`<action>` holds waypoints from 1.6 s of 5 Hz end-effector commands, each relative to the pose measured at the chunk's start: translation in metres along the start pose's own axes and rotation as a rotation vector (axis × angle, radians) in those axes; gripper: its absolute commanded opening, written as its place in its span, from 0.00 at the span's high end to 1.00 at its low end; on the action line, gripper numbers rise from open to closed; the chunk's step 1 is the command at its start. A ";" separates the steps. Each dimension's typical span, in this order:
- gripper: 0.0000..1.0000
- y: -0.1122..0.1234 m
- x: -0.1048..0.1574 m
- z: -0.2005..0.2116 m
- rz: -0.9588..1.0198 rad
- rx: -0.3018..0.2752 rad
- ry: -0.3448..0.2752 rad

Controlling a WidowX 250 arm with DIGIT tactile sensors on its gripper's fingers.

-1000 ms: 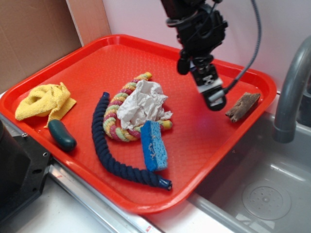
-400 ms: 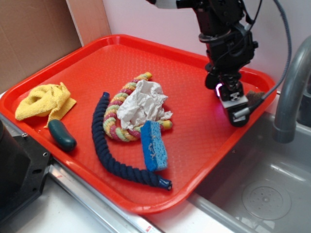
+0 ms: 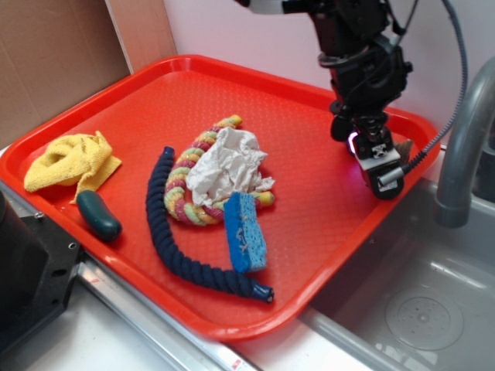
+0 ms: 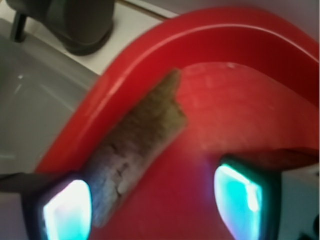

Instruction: Grab the wood chip.

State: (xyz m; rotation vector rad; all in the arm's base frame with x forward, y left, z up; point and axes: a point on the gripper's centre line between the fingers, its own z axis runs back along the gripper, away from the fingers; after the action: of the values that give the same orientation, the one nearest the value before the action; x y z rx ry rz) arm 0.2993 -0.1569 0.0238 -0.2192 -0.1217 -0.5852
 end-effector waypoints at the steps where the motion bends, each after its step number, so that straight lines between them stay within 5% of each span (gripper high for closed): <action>1: 0.00 0.007 -0.032 0.020 0.152 0.052 0.002; 4: 0.00 -0.026 0.017 0.028 -0.011 0.037 -0.058; 8: 0.00 0.012 0.021 0.011 0.078 0.025 0.008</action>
State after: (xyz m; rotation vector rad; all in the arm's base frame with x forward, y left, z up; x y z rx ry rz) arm 0.3182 -0.1506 0.0256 -0.1994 -0.0717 -0.5052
